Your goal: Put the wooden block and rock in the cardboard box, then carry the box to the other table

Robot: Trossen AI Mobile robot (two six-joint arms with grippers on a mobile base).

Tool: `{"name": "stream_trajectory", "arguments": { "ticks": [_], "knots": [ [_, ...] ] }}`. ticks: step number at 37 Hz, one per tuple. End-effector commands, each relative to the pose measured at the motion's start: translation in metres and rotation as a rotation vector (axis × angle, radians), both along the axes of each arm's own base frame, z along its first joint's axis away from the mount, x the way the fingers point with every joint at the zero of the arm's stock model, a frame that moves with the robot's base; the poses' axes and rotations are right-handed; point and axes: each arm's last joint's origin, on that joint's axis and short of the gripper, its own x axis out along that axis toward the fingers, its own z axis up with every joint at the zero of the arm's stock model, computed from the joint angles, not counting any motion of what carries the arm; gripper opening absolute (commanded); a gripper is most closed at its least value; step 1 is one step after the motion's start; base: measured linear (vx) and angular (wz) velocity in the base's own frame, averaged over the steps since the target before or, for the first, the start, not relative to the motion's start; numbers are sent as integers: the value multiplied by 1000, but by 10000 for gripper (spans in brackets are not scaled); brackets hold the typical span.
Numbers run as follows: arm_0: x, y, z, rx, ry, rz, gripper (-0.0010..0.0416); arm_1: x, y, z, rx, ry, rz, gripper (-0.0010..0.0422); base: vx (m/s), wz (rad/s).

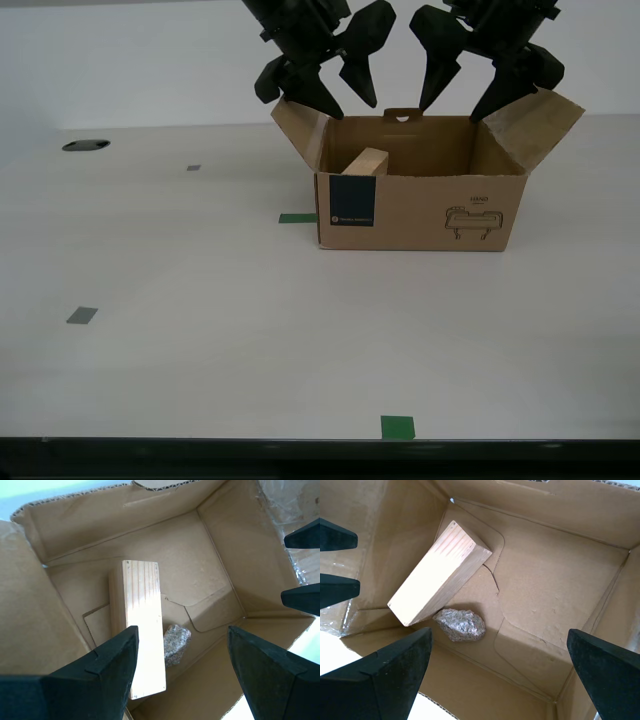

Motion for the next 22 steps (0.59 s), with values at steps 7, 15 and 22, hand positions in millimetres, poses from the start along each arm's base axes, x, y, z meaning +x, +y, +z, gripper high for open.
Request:
{"name": "stream_trajectory", "arguments": {
  "ticks": [7,15,22],
  "knots": [
    [-9,-3,24,17,-59,0,372,-4,7,21,-23,-20,9,231,0,0],
    [-26,-8,55,33,-113,0,392,-12,14,51,-54,-63,16,231,0,0],
    [-47,-14,83,48,-154,-10,392,-23,25,78,-70,-83,26,231,0,0]
  ]
}}
